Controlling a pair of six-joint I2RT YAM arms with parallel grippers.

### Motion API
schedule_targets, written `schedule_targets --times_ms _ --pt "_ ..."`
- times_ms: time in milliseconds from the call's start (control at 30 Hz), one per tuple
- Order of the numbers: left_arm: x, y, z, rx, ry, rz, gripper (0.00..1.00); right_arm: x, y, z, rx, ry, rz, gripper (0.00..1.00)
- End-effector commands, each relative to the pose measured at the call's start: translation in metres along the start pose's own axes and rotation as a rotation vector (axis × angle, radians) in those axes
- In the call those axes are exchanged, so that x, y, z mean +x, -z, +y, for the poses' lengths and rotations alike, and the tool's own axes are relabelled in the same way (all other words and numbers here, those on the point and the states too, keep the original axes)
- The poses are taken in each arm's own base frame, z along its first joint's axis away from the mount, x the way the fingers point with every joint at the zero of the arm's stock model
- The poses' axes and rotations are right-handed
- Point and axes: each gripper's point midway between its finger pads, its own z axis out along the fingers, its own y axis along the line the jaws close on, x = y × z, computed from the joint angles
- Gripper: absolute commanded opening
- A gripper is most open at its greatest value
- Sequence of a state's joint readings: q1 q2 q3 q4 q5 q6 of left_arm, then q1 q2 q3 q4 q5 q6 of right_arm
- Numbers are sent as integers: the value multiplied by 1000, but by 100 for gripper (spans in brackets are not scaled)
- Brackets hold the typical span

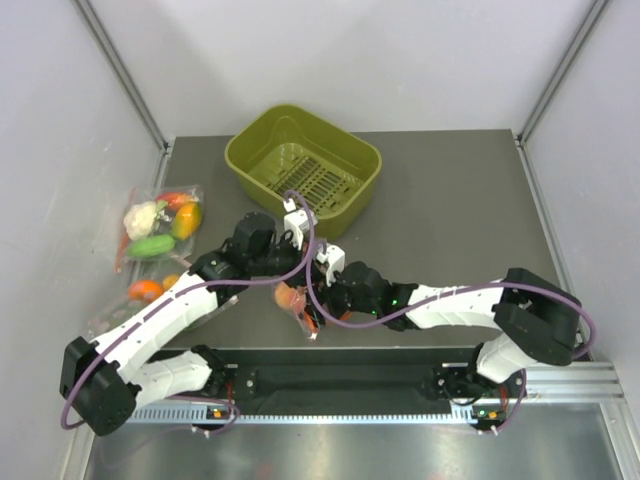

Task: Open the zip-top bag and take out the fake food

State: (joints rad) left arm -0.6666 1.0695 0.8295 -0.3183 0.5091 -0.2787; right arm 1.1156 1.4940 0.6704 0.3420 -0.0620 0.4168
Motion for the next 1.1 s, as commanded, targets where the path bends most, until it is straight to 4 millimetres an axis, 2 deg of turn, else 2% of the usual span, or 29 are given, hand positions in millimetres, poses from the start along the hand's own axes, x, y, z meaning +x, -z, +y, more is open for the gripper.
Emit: schedule_targets --times_ms 0,67,133,167,200,300,433,533,567,800,933,1067 --pt "-33 4 -27 103 -77 -123 0 11 -13 17 -9 43 64 84" --pt "-34 5 -28 104 -81 -127 0 19 -16 14 8 41 80 84" --pt "-32 5 -27 101 -83 -124 0 23 -17 15 2 37 91 76" --pt "-32 5 -26 95 -82 -125 0 27 -17 16 -5 32 103 68" --pt "-32 5 -25 90 -82 -124 0 29 -16 16 -8 31 104 48" --pt "-30 4 -16 40 -73 -118 0 29 -10 17 -15 27 91 33" --pt "-26 4 4 -69 -54 -98 0 18 10 19 -13 26 41 30" --pt "-19 2 15 -123 -34 -66 0 3 30 23 -24 24 -23 29" --pt "-18 2 18 -133 -27 -58 0 -9 40 24 -17 24 -72 29" --pt "-18 5 23 -163 -26 -62 0 -33 77 13 62 28 -166 30" --pt "-17 6 23 -163 -34 -62 0 -43 95 -1 145 17 -219 30" --pt "-13 8 21 -155 -43 -46 0 -61 118 -12 212 -8 -312 31"
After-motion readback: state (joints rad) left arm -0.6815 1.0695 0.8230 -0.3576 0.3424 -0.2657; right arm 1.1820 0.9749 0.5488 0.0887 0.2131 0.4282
